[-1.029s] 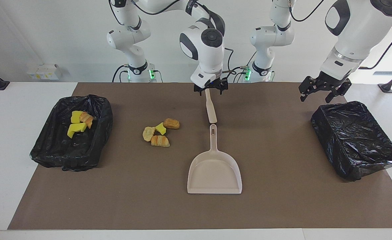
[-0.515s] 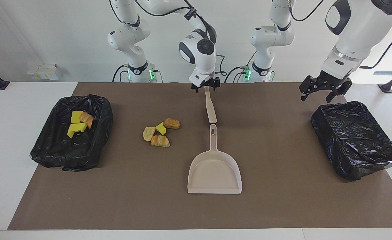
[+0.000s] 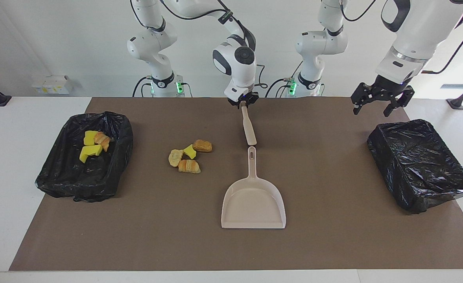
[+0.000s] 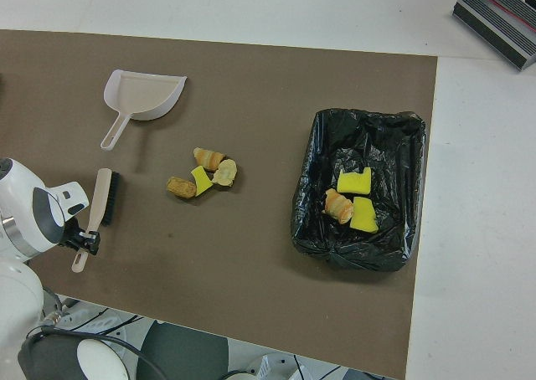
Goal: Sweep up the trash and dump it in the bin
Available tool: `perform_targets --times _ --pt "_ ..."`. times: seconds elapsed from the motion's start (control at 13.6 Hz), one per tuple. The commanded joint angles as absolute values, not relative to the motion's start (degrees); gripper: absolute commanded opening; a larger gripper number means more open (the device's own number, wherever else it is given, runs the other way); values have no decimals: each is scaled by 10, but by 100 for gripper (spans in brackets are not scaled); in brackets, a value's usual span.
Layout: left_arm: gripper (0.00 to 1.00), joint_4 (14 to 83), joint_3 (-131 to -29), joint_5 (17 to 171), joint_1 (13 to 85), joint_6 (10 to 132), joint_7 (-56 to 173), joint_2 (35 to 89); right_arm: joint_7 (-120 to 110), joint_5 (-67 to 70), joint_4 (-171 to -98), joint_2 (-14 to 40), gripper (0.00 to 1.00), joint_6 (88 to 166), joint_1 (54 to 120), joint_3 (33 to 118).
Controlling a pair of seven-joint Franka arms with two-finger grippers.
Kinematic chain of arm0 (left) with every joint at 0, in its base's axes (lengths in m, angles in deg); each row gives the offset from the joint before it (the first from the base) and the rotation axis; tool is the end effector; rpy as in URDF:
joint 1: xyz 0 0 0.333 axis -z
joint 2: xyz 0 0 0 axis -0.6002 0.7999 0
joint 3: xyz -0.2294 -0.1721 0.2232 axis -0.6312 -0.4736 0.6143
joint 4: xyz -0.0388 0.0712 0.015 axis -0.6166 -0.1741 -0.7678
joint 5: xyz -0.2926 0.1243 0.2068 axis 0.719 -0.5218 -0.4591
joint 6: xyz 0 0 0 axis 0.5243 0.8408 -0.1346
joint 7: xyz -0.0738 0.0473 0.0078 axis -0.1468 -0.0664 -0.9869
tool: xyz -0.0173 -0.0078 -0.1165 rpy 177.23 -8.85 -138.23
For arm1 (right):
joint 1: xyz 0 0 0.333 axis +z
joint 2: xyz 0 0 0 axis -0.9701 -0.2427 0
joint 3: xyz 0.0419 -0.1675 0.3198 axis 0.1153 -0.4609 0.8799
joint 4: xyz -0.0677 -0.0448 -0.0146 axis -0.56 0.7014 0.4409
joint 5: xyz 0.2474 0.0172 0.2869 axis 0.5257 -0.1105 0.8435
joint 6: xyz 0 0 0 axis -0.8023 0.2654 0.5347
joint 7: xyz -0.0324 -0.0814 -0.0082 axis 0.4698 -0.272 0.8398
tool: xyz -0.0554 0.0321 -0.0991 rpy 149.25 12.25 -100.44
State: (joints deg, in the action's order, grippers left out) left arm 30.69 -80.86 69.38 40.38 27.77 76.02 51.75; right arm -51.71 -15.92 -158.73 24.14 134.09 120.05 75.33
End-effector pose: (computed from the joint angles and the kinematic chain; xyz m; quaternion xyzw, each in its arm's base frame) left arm 0.5431 -0.0753 0.6611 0.9956 -0.0856 0.0364 0.0092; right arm 0.3129 0.4077 0.3787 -0.9925 -0.0380 0.1133 0.0240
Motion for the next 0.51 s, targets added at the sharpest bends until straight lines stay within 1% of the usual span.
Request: perform_targets --times 0.0,0.07,0.22,0.29,0.44 --pt "100 344 -803 688 452 333 739 518 -503 -144 -1586 243 0 1344 1196 752" --pt "100 364 -803 688 463 355 739 518 -505 -144 -1574 242 0 1336 1195 750" --pt "100 400 -803 688 498 419 734 524 -511 -150 -1557 256 0 1282 1188 743" --pt "100 411 -803 687 513 445 717 533 -511 -155 -1553 282 0 1246 1169 742" --pt "100 411 -803 685 542 481 677 562 -502 -162 -1554 340 0 1188 1120 743"
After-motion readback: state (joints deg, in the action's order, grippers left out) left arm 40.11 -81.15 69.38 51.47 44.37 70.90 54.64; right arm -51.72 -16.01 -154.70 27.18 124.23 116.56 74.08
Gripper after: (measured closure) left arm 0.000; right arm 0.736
